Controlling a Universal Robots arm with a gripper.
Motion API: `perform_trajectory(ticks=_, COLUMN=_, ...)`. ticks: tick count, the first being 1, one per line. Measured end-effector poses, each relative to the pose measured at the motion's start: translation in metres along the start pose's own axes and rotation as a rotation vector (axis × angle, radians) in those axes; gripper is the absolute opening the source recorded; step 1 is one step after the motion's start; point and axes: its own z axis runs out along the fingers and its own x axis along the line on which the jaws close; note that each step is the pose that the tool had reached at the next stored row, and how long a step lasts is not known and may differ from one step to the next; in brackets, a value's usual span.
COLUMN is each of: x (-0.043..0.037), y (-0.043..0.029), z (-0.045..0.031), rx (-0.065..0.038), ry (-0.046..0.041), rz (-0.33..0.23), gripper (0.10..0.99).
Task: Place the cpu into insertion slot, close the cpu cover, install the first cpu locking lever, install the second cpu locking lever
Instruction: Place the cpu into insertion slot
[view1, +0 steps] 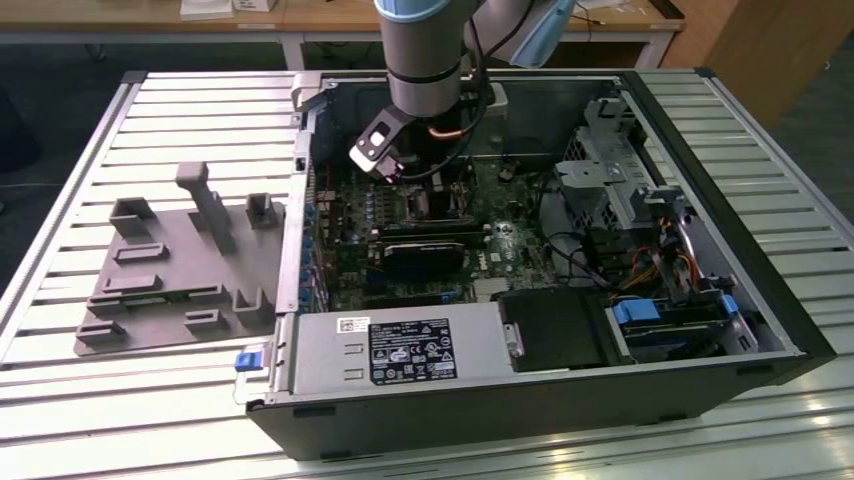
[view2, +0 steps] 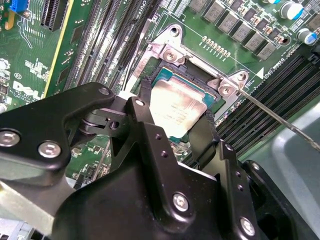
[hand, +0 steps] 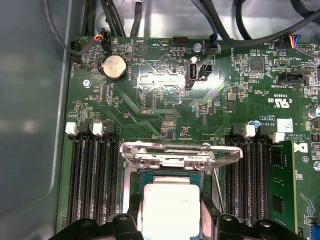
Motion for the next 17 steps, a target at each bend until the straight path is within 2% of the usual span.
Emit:
perform_trajectory(ticks=4, x=0.0002, y=0.0001, z=0.0005, rx=-0.001, ry=0.0009, rz=0.000, gripper=0.553)
perform_trajectory(ticks=5, x=0.0001, y=0.0000, z=0.0004, rx=0.000, ry=0.0005, rz=0.000, gripper=0.616)
perform_trajectory(ticks=10, x=0.0000, y=0.0001, z=-0.0007, rx=0.000, ry=0.0001, rz=0.000, gripper=0.616)
perform_trajectory(ticks=17, x=0.0003, y=0.0019, z=-0.0148, rx=0.000, ry=0.0001, rz=0.000, gripper=0.616)
